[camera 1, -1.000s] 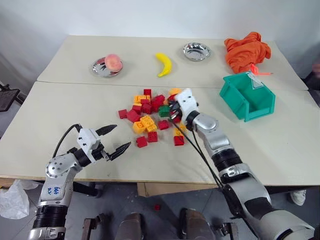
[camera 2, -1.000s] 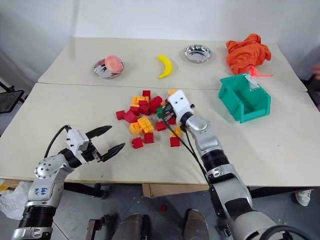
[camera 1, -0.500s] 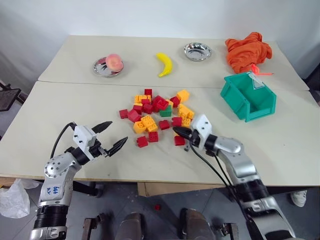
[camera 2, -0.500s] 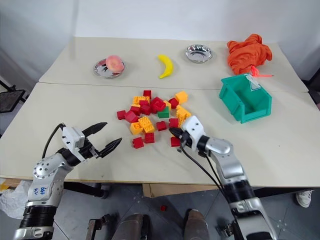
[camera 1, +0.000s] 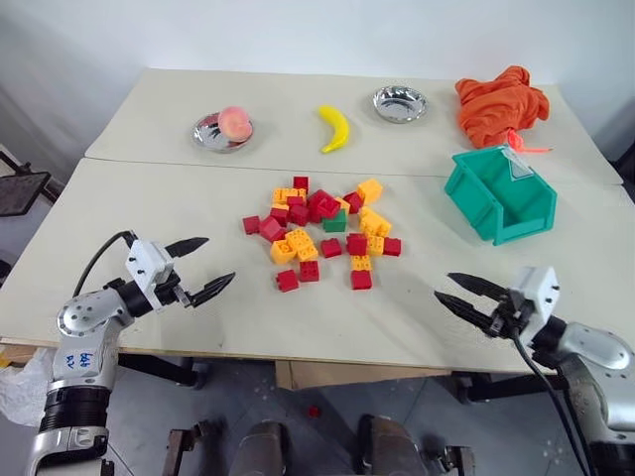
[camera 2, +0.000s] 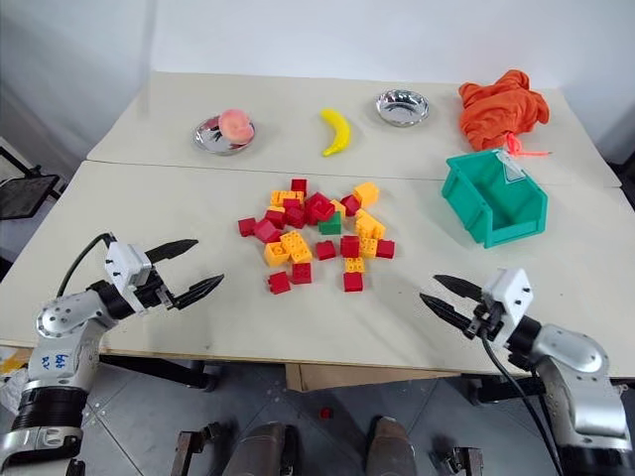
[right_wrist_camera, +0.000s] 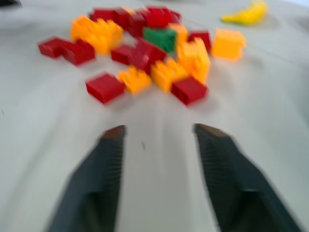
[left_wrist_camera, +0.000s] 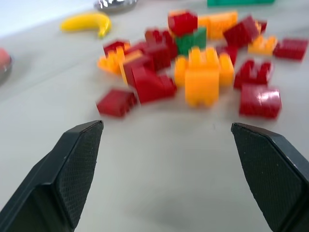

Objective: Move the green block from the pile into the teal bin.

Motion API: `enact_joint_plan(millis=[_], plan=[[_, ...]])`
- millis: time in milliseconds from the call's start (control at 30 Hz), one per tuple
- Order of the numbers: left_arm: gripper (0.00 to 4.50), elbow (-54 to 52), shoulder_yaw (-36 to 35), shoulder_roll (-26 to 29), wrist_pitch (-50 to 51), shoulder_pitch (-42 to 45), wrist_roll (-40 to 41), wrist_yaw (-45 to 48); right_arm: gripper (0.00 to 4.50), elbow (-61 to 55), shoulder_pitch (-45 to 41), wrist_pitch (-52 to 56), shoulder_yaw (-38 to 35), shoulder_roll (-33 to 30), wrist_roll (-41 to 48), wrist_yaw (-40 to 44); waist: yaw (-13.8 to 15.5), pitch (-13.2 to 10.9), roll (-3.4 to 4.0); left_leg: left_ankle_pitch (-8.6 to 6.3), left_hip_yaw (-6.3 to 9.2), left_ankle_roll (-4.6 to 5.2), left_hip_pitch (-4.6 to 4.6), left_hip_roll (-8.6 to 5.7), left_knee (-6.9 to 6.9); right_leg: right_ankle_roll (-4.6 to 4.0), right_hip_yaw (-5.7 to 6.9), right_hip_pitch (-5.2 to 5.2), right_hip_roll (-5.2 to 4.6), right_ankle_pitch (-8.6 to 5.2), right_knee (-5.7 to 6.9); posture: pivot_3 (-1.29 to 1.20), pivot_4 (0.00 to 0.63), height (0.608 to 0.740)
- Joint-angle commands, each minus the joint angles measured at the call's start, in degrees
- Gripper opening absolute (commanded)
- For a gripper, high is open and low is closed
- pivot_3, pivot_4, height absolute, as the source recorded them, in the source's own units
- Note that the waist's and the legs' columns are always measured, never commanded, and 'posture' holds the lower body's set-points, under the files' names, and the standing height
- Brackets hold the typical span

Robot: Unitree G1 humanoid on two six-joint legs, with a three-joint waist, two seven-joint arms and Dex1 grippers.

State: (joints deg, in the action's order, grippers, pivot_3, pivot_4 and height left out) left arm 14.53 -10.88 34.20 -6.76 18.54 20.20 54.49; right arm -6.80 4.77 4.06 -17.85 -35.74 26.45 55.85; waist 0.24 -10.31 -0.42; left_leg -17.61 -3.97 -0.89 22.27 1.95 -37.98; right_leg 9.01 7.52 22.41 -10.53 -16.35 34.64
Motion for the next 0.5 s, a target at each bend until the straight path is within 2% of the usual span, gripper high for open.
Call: enact_joint_plan(millis=[33, 100, 133, 233, 367, 500], plan=[[4.50, -3.0, 4.6, -1.3, 1.2, 4.0, -0.4, 2.5, 3.67, -2.7, 2.6, -2.2, -3.4, 0.4, 0.3, -2.2, 0.2, 0.0, 0.00, 0.00, 0.00, 0.00, 0.00, -0.03, -0.01, 0.01, -0.01, 0.00, -0.01, 0.01, 0.00, 0.00, 0.150, 0.740], [4.50, -1.9, 9.1, -3.0, 2.2, 8.4, -2.0, 4.8, 4.34, -3.2, 3.9, -3.1, -4.0, 1.2, -0.5, -4.2, 0.2, 0.0, 0.00, 0.00, -0.01, 0.00, 0.00, -0.03, -0.01, 0.01, -0.01, 0.00, 0.00, 0.01, 0.01, 0.00, 0.150, 0.740], [4.50, -0.5, 11.1, -4.0, 2.5, 10.9, -2.9, 5.8, 4.34, -3.4, 4.3, -3.4, -3.9, 1.4, -0.8, -4.8, 0.3, 0.0, 0.00, 0.00, -0.01, 0.00, 0.00, -0.03, -0.01, 0.02, -0.01, 0.00, 0.00, 0.01, 0.00, 0.00, 0.150, 0.740], [3.93, 5.7, 16.2, -8.1, 2.9, 18.7, -6.1, 7.2, 4.38, -4.2, 4.7, -3.6, -3.8, 1.8, -1.1, -6.4, 0.8, 0.0, -0.01, 0.01, -0.02, 0.00, 0.01, -0.03, -0.08, 0.02, -0.01, -0.01, 0.01, 0.01, 0.00, 0.00, 0.150, 0.740], [2.63, 17.5, 20.0, -14.8, 3.7, 29.6, -9.8, 6.2, 4.38, -6.4, 5.0, -3.1, -3.0, 2.2, -1.1, -8.0, 1.1, 0.0, -0.02, 0.01, -0.05, 0.00, 0.01, -0.04, -0.07, 0.02, -0.01, -0.01, 0.01, 0.01, -0.02, 0.00, 0.150, 0.740], [1.35, 30.2, 20.9, -19.2, 2.2, 37.7, -13.7, 3.0, 4.38, -8.3, 5.6, -2.6, -2.8, 2.7, -1.1, -9.5, 1.1, 0.0, -0.06, 0.00, -0.05, 0.00, 0.02, -0.05, -0.07, 0.03, -0.01, -0.01, 0.01, 0.02, -0.08, 0.00, 0.150, 0.740]])
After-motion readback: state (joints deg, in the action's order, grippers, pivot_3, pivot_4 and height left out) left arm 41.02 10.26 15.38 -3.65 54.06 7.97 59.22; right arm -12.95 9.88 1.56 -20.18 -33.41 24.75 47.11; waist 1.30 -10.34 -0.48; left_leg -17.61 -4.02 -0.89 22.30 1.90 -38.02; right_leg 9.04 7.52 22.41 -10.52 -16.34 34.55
